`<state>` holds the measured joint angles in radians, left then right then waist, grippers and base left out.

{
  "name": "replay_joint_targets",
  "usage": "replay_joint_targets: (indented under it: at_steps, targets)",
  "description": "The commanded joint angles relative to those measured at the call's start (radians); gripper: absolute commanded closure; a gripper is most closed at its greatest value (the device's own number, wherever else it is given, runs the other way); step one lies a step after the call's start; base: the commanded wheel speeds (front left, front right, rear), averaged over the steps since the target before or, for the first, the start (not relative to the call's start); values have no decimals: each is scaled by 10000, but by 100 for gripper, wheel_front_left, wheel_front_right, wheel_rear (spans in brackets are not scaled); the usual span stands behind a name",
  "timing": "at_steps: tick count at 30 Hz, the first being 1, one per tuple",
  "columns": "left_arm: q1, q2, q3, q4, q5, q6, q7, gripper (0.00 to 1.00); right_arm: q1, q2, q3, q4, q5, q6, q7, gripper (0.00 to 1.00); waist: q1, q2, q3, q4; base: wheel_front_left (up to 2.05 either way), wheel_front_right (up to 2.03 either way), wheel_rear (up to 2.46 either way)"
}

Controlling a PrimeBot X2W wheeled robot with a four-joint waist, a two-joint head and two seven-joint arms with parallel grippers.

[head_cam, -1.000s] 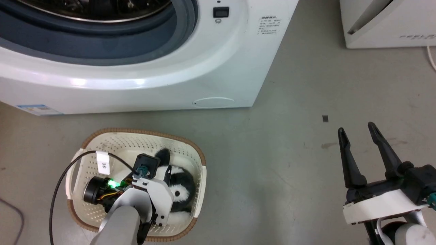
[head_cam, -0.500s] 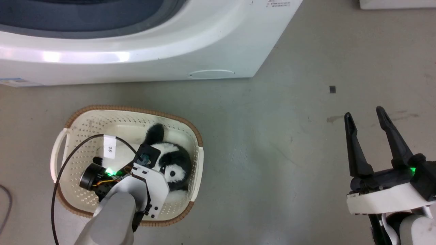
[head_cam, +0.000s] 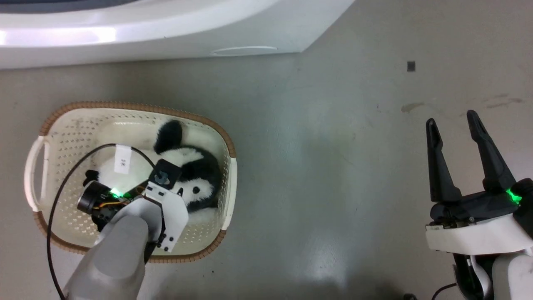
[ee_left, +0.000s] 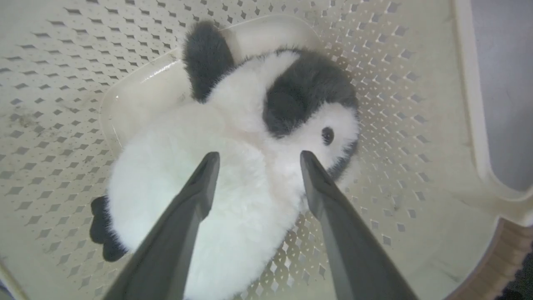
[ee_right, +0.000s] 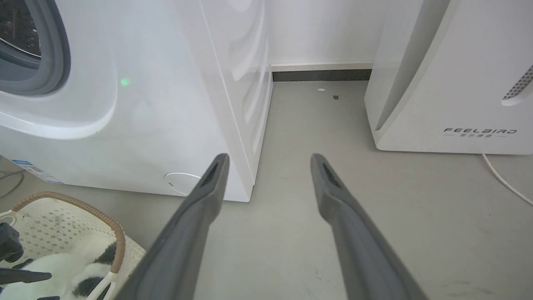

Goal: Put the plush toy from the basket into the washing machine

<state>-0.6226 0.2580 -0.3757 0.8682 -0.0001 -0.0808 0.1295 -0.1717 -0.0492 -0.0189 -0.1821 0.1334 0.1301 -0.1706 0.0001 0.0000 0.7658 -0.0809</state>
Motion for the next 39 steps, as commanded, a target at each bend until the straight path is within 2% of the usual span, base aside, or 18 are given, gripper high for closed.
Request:
replay_joint_targets:
  at_steps: [1, 19, 39]
  targets:
    - [-389, 109, -79, 326, -139, 51, -54, 0, -273, -7, 34, -145, 96, 4, -123, 0, -1, 0, 367, -92, 0, 0, 0]
    - [-2156, 798, -916, 2072, -412, -86, -182, 0, -893, -8, 114, -485, 520, 5, -476, 0, -1, 0, 2023, -444, 0, 0, 0]
    - [-3636, 873, -1986, 4126, -852, 20, -35, 0, -1271, -10, 296, -985, 855, 6, -892, 0, -1, 0, 3433, -697, 0, 0, 0]
